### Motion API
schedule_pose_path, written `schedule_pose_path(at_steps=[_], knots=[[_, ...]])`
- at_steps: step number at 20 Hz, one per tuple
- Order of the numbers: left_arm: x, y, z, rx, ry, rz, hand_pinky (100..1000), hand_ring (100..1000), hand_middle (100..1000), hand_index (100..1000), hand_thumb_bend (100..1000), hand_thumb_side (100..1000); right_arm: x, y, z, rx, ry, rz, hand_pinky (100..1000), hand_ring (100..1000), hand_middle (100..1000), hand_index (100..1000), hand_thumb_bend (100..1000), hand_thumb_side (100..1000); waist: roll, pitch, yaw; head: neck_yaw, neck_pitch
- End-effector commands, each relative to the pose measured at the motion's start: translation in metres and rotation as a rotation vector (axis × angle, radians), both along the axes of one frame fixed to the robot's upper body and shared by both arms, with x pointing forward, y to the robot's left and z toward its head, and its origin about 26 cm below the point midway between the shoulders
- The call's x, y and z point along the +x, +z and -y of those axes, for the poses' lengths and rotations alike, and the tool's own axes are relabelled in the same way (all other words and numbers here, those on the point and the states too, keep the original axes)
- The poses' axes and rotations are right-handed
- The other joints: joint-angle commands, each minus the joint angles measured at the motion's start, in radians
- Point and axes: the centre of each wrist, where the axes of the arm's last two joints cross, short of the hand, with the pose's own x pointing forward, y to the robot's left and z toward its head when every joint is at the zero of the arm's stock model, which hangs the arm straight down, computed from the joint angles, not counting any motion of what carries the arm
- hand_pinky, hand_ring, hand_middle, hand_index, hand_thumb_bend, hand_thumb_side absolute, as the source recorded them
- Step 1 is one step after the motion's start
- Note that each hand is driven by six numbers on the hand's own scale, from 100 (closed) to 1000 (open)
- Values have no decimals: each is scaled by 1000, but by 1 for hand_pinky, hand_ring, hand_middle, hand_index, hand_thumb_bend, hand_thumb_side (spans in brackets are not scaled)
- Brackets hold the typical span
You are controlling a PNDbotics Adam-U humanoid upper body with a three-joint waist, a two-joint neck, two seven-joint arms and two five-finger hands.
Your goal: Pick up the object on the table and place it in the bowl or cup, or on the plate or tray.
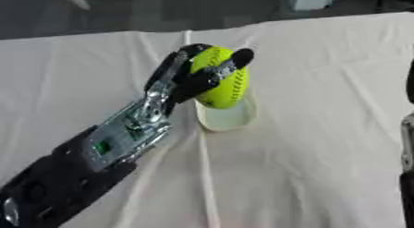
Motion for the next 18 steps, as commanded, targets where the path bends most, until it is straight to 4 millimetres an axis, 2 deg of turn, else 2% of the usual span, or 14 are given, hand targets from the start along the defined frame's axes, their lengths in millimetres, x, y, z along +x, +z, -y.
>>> schedule_pose_path(at_steps=[1, 7, 14, 16, 17, 18], knots=[[11, -1, 4, -38, 32, 15, 222, 382, 800, 674, 747, 664, -2, 6, -2, 0, 9, 22, 753, 827, 913, 938, 100, 789, 0, -16, -6, -7, -10], [24, -13, 8, -68, 31, -4, 224, 381, 801, 670, 747, 658, -2, 8, -3, -2, 16, 26, 752, 827, 913, 938, 100, 789, 3, -11, -17, -8, -15], [29, -22, 8, -21, 19, -23, 225, 379, 811, 664, 747, 665, -2, 8, -4, -7, 22, 27, 752, 827, 913, 938, 100, 785, 9, -10, -21, -13, -14], [30, -23, 7, 2, 15, -26, 295, 418, 821, 668, 757, 685, -1, 8, -4, -9, 23, 27, 753, 827, 913, 938, 100, 787, 9, -11, -20, -14, -14], [30, -23, 7, 14, 11, -26, 384, 460, 832, 678, 789, 713, -1, 8, -5, -9, 23, 27, 753, 827, 913, 938, 100, 787, 9, -11, -20, -14, -15], [30, -23, 6, 27, 7, -25, 418, 476, 841, 684, 807, 732, -1, 8, -5, -10, 23, 27, 753, 827, 913, 938, 100, 788, 9, -11, -20, -14, -15]])
